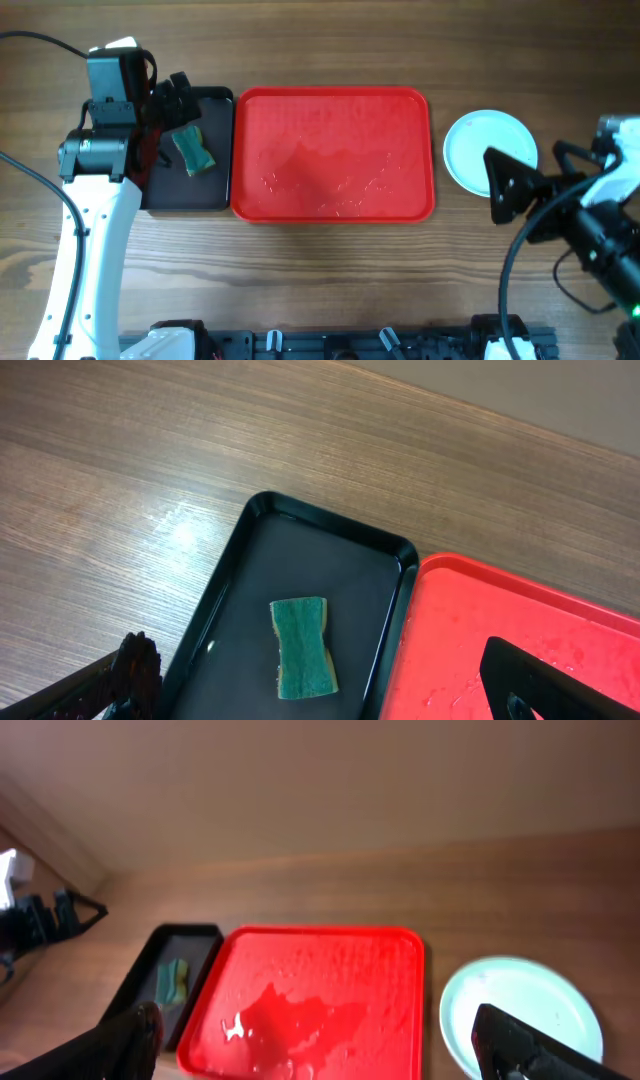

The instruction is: Clean dirty plates on tray and stack at the side

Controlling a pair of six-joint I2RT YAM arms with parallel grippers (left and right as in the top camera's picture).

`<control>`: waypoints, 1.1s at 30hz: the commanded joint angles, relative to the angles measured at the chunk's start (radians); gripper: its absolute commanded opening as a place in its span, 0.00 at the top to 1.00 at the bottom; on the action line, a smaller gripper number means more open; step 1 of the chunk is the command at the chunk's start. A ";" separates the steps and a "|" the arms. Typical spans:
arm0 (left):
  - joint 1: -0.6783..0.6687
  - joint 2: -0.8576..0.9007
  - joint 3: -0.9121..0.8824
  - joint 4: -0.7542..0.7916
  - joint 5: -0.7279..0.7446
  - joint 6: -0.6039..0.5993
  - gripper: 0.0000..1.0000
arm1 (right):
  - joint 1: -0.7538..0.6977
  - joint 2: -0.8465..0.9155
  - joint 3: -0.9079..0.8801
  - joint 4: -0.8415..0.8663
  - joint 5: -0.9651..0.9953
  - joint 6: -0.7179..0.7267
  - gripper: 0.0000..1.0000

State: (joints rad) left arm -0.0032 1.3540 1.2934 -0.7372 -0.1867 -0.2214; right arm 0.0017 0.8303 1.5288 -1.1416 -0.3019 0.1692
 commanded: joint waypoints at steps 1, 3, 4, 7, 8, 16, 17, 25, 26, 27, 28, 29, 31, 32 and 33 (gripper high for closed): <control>0.007 0.002 0.001 0.002 -0.009 0.005 0.00 | 0.005 -0.010 0.010 -0.041 0.047 -0.047 0.00; 0.007 0.002 0.001 0.002 -0.009 0.005 0.00 | 0.005 -0.010 0.007 -0.043 0.048 -0.067 0.01; 0.007 0.002 0.001 0.002 -0.009 0.005 0.00 | 0.007 -0.011 -0.013 -0.017 0.051 -0.073 0.01; 0.007 0.002 0.001 0.002 -0.009 0.005 0.00 | 0.006 -0.054 -0.109 0.156 0.054 -0.095 0.00; 0.007 0.002 0.001 0.002 -0.009 0.005 0.00 | 0.007 -0.080 -0.159 0.227 0.053 -0.094 0.00; 0.007 0.002 0.001 0.002 -0.009 0.005 0.00 | 0.007 -0.396 -0.726 0.735 0.038 -0.055 0.00; 0.007 0.002 0.001 0.002 -0.009 0.005 0.00 | 0.007 -0.443 -0.809 0.793 0.039 -0.040 0.01; 0.007 0.002 0.001 0.002 -0.009 0.005 0.00 | 0.019 -0.716 -1.315 1.173 0.040 0.015 0.00; 0.007 0.002 0.001 0.002 -0.009 0.005 0.00 | 0.023 -0.740 -1.357 1.200 0.039 0.015 0.01; 0.007 0.002 0.001 0.002 -0.009 0.005 0.00 | 0.025 -0.758 -1.386 1.215 0.039 0.017 0.01; 0.007 0.002 0.001 0.002 -0.009 0.005 0.00 | 0.028 -0.785 -1.427 1.234 0.039 0.018 0.00; 0.007 0.002 0.001 0.002 -0.009 0.005 0.00 | 0.030 -0.804 -1.452 1.240 0.039 0.018 0.01; 0.007 0.002 0.001 0.002 -0.009 0.005 0.00 | 0.032 -0.829 -1.485 1.245 0.039 0.018 0.00; 0.007 0.002 0.001 0.002 -0.009 0.005 0.00 | 0.032 -0.827 -1.499 1.252 0.040 0.017 0.00; 0.007 0.002 0.001 0.002 -0.009 0.005 0.00 | 0.032 -0.827 -1.509 1.254 0.039 0.018 0.00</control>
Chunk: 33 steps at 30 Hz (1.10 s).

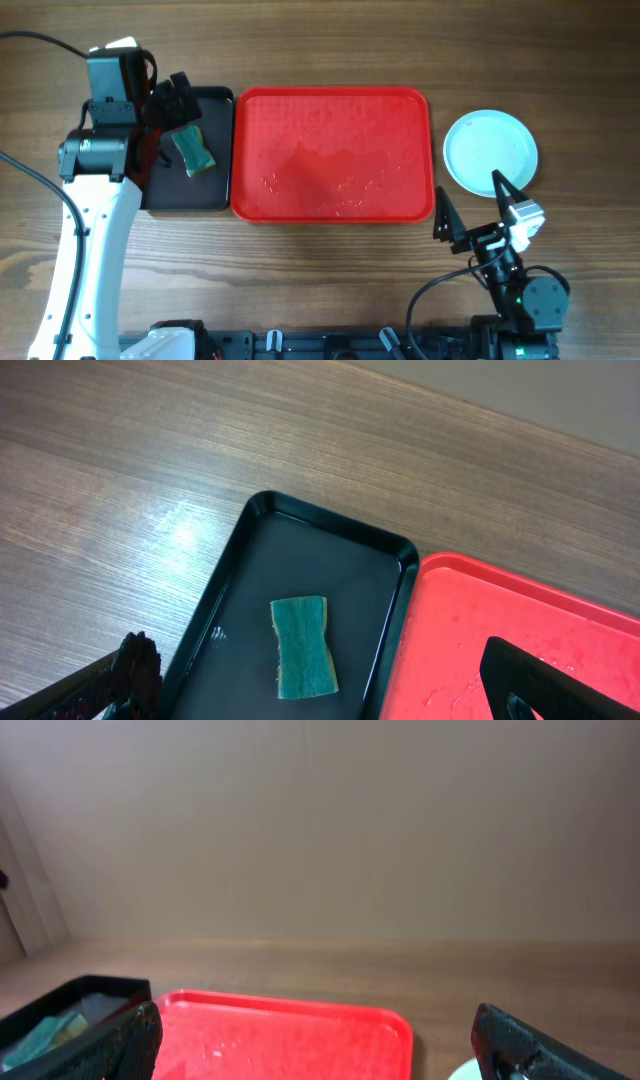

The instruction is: Clean dirty plates on tray and stack at the side

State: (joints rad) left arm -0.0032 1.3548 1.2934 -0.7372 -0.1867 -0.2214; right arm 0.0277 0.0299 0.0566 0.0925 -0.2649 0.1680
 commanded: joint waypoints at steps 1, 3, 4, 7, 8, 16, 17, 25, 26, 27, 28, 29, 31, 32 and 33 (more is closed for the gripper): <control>0.007 0.001 0.001 0.002 -0.009 0.005 0.00 | 0.006 -0.027 -0.045 0.020 0.003 0.018 0.00; 0.007 0.001 0.001 0.002 -0.009 0.005 0.00 | 0.006 -0.027 -0.052 -0.014 0.003 0.017 0.01; 0.007 0.001 0.001 0.002 -0.009 0.005 0.00 | 0.006 -0.027 -0.052 -0.034 0.003 0.015 0.01; 0.007 0.001 0.001 0.002 -0.009 0.005 0.00 | 0.006 -0.027 -0.052 -0.071 0.003 0.015 0.01; 0.007 0.001 0.001 0.002 -0.009 0.005 0.00 | 0.006 -0.027 -0.052 -0.071 0.003 0.016 0.01; 0.007 0.001 0.001 0.002 -0.009 0.005 0.00 | 0.006 -0.026 -0.052 -0.071 0.003 0.016 0.00; 0.007 0.001 0.001 0.002 -0.009 0.005 0.00 | 0.006 -0.026 -0.052 -0.071 0.003 0.016 0.00; 0.007 0.001 0.001 0.002 -0.009 0.005 0.00 | 0.006 -0.026 -0.052 -0.071 0.003 0.016 0.00; 0.007 0.001 0.001 0.002 -0.009 0.005 0.00 | 0.006 -0.026 -0.051 -0.071 0.003 0.016 0.01; 0.007 0.001 0.001 0.002 -0.009 0.005 0.00 | 0.006 -0.026 -0.052 -0.071 0.003 0.016 0.00; 0.007 0.001 0.001 0.002 -0.009 0.005 0.00 | 0.006 -0.026 -0.051 -0.071 0.003 0.016 0.00; 0.007 0.001 0.001 0.002 -0.009 0.005 0.00 | 0.006 -0.026 -0.051 -0.071 0.003 0.016 0.00; 0.007 0.001 0.001 0.002 -0.009 0.005 0.00 | 0.006 -0.026 -0.051 -0.071 0.003 0.016 0.01; 0.007 0.001 0.001 0.002 -0.009 0.005 0.00 | 0.006 -0.026 -0.052 -0.071 0.003 0.016 0.00; 0.007 0.001 0.001 0.002 -0.009 0.005 0.00 | 0.006 -0.026 -0.051 -0.071 0.003 0.016 0.00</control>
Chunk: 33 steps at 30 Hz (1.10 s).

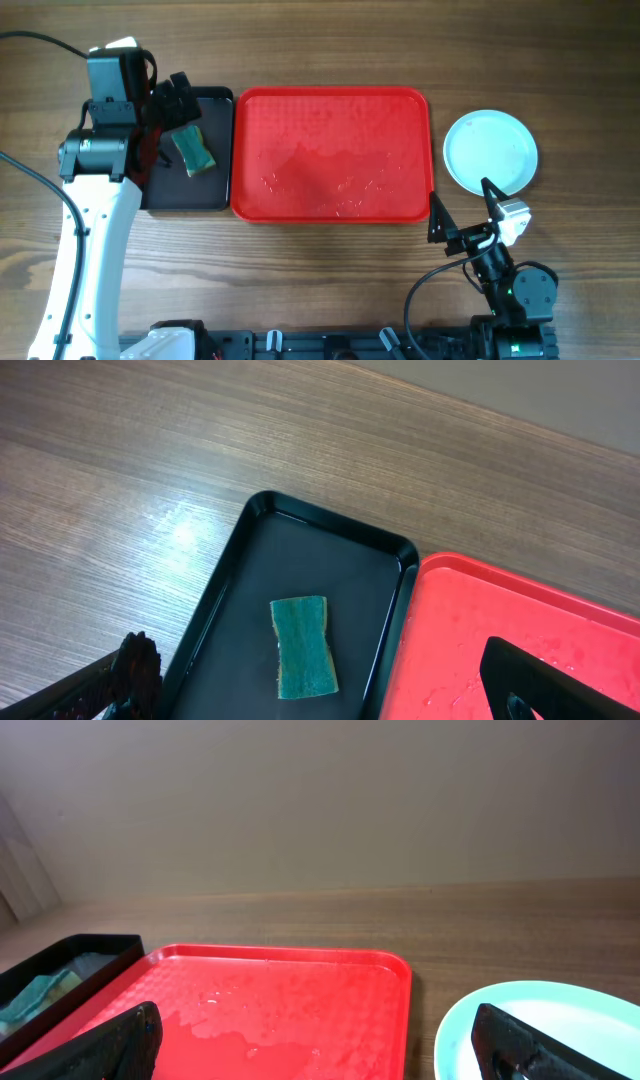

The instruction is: Clean dirty plates on tray and stack at the side

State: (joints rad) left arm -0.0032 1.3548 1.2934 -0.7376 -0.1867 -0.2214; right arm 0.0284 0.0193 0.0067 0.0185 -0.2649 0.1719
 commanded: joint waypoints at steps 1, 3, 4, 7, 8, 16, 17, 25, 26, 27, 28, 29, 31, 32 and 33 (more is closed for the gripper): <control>0.007 0.001 0.001 0.002 -0.009 0.005 0.00 | 0.005 -0.016 -0.002 0.003 0.003 0.012 0.00; 0.006 0.001 0.001 -0.001 -0.005 0.005 0.00 | 0.005 -0.016 -0.002 0.003 0.003 0.012 0.00; 0.008 0.001 0.001 0.000 -0.005 0.005 0.00 | 0.005 -0.016 -0.002 0.003 0.002 0.012 0.00; -0.004 -0.037 0.000 -0.001 -0.005 0.005 0.00 | 0.005 -0.016 -0.002 0.003 0.003 0.012 0.00; -0.007 -0.053 0.000 -0.001 -0.005 0.005 0.00 | 0.005 -0.016 -0.002 0.003 0.003 0.012 0.00; -0.022 -0.372 0.000 -0.001 -0.005 0.005 0.00 | 0.005 -0.016 -0.002 0.003 0.003 0.012 0.00; -0.022 -0.417 0.000 -0.001 -0.005 0.005 0.00 | 0.005 -0.016 -0.002 0.003 0.002 0.012 0.00; -0.014 -0.728 -0.004 -0.154 -0.045 0.009 0.00 | 0.005 -0.016 -0.002 0.003 0.003 0.012 0.01; -0.014 -0.752 -0.014 -0.172 -0.058 0.010 0.00 | 0.005 -0.016 -0.002 0.003 0.003 0.012 0.01; -0.011 -0.779 -0.038 -0.172 -0.072 0.010 0.00 | 0.005 -0.016 -0.002 0.003 0.003 0.012 0.01; -0.008 -0.795 -0.057 -0.166 -0.076 0.010 0.00 | 0.005 -0.016 -0.002 0.003 0.002 0.012 0.01; -0.005 -0.816 -0.090 -0.144 -0.076 0.014 0.00 | 0.005 -0.016 -0.002 0.003 0.002 0.012 0.01; -0.003 -0.860 -0.183 -0.061 -0.070 0.034 0.00 | 0.005 -0.016 -0.002 0.003 0.003 0.012 0.00; -0.003 -0.885 -0.245 -0.001 -0.056 0.041 0.00 | 0.005 -0.016 -0.002 0.003 0.002 0.012 0.01; -0.003 -0.911 -0.310 0.064 -0.042 0.048 0.00 | 0.005 -0.016 -0.002 0.003 0.002 0.012 0.01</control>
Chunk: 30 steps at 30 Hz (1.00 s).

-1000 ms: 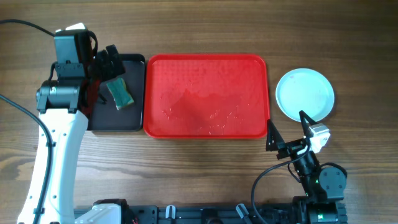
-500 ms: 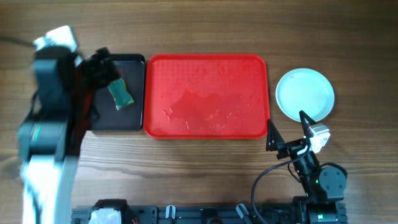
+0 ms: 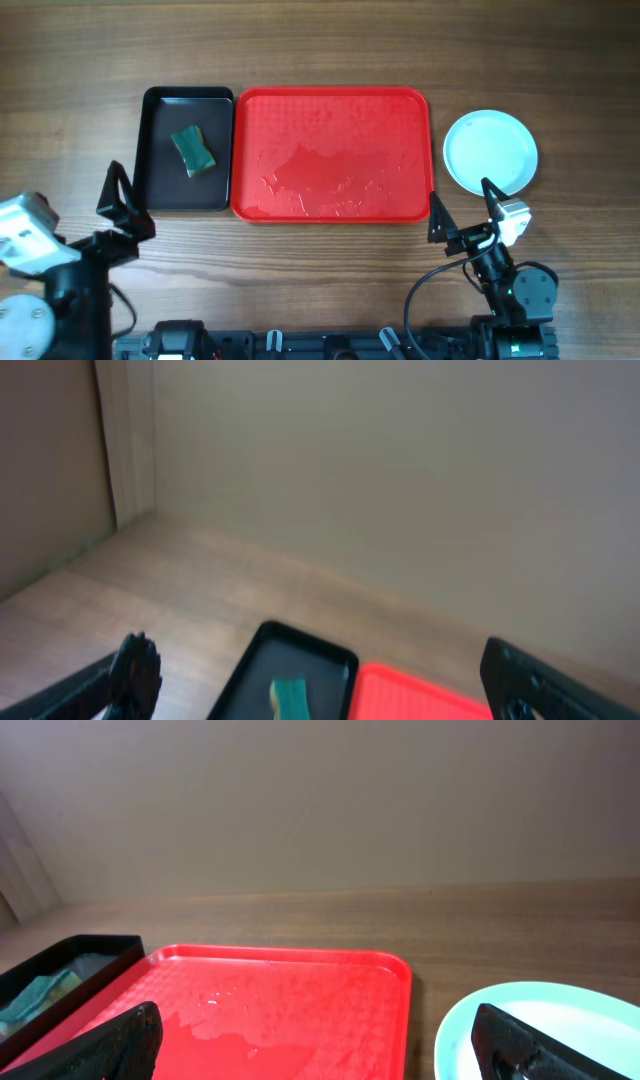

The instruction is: Clean dirty plates on tray and stack at the side

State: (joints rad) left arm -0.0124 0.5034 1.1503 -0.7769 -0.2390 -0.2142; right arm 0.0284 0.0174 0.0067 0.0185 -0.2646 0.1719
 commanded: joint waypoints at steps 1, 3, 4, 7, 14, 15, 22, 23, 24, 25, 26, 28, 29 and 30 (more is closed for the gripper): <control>0.006 -0.090 -0.239 0.178 0.033 0.055 0.00 | 0.005 -0.014 -0.002 0.003 0.002 0.012 0.01; 0.006 -0.151 -0.385 0.328 0.071 0.054 0.00 | 0.005 -0.014 -0.002 0.003 0.002 0.012 0.01; 0.006 -0.190 -0.483 0.431 0.101 0.054 0.00 | 0.005 -0.014 -0.002 0.003 0.002 0.012 0.00; 0.006 -0.277 -0.710 0.660 0.155 0.053 0.00 | 0.005 -0.014 -0.002 0.003 0.002 0.012 0.01; 0.006 -0.454 -1.067 0.918 0.217 0.050 0.00 | 0.005 -0.014 -0.002 0.003 0.002 0.012 0.01; 0.006 -0.478 -1.097 0.923 0.216 0.050 0.00 | 0.005 -0.014 -0.002 0.003 0.002 0.012 0.00; 0.006 -0.500 -1.145 0.838 0.197 0.051 0.00 | 0.005 -0.008 -0.002 0.003 0.002 0.012 0.00; 0.006 -0.500 -1.145 0.810 0.196 0.051 0.00 | 0.005 -0.008 -0.002 0.003 0.002 0.012 0.01; 0.006 -0.500 -1.145 0.783 0.196 0.051 0.00 | 0.005 -0.008 -0.002 0.003 0.002 0.012 0.00; 0.006 -0.500 -1.145 0.755 0.197 0.051 0.00 | 0.005 -0.008 -0.002 0.003 0.002 0.012 0.00; 0.006 -0.500 -1.145 0.719 0.197 0.050 0.00 | 0.005 -0.008 -0.002 0.003 0.002 0.013 0.00; 0.006 -0.492 -1.145 0.705 0.199 0.050 0.00 | 0.005 -0.007 -0.002 0.003 0.002 0.012 0.01; 0.006 -0.485 -1.145 0.705 0.206 0.050 0.00 | 0.005 -0.007 -0.002 0.003 0.002 0.012 0.00; 0.006 -0.480 -1.145 0.706 0.205 0.050 0.00 | 0.005 -0.007 -0.002 0.003 0.002 0.012 0.00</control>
State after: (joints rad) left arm -0.0116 0.0154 0.0101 -0.0715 -0.0460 -0.1764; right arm 0.0284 0.0154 0.0063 0.0185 -0.2646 0.1757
